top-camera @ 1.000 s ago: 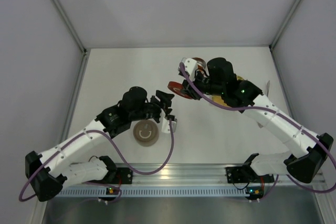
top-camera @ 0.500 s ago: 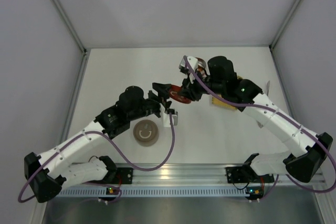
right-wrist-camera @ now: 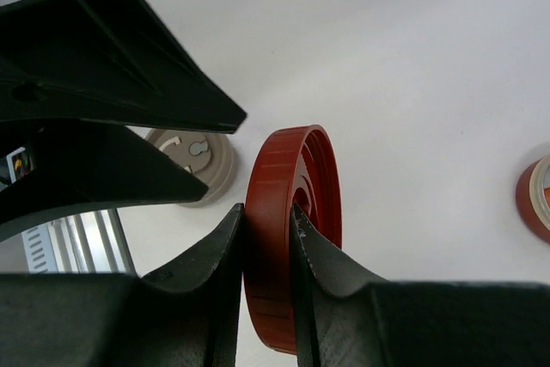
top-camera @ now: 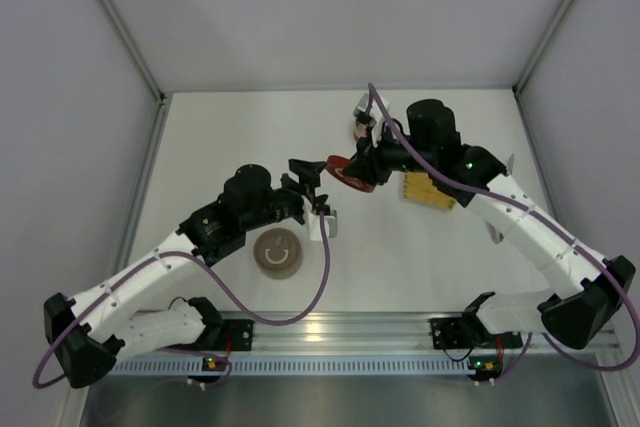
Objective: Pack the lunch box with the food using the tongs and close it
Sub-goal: Adjust the box lid.
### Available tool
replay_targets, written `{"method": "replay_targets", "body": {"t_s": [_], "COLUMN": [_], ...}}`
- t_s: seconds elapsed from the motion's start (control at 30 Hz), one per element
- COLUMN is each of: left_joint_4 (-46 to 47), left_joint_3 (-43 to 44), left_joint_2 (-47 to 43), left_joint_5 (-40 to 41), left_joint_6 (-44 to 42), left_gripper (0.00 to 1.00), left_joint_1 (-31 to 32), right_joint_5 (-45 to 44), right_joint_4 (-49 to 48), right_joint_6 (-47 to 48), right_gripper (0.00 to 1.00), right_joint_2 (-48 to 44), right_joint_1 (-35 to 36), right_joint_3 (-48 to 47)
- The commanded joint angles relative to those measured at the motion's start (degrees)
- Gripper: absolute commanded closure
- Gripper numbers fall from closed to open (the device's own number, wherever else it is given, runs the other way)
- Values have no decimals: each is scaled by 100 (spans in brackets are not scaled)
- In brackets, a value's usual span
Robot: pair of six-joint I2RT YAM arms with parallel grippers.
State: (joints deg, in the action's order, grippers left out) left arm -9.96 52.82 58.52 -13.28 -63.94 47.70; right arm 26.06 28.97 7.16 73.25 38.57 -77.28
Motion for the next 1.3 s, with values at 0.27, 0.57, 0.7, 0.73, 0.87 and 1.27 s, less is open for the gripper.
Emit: {"method": "replay_targets", "body": {"t_s": [0.27, 0.57, 0.7, 0.73, 0.87, 1.27], "left_joint_4": [-76, 116, 82, 64, -94, 125], "left_joint_3": [483, 1002, 1117, 1117, 1073, 976], "left_joint_2": [-52, 423, 546, 564, 538, 634], "left_joint_5": [-499, -974, -1107, -1124, -1186, -879], "left_joint_6": [1471, 2202, 2325, 2281, 2141, 1903], "left_gripper": [32, 31, 31, 31, 33, 28], "left_joint_1": [-313, -411, -402, -402, -402, -393], "right_joint_5": [1558, 2192, 2201, 2219, 2245, 2456], "right_joint_4": [-1270, -1807, -1939, -2000, -2088, -2431], "right_joint_6": [-1462, -2104, -2289, -2324, -2482, -2921], "right_gripper": [100, 100, 100, 100, 100, 100], "right_joint_2": [-13, -127, -101, -101, -66, -22], "right_joint_1": [-1167, -1273, -1281, -1281, -1290, -1299], "right_joint_3": [90, 415, 485, 503, 512, 608]}}
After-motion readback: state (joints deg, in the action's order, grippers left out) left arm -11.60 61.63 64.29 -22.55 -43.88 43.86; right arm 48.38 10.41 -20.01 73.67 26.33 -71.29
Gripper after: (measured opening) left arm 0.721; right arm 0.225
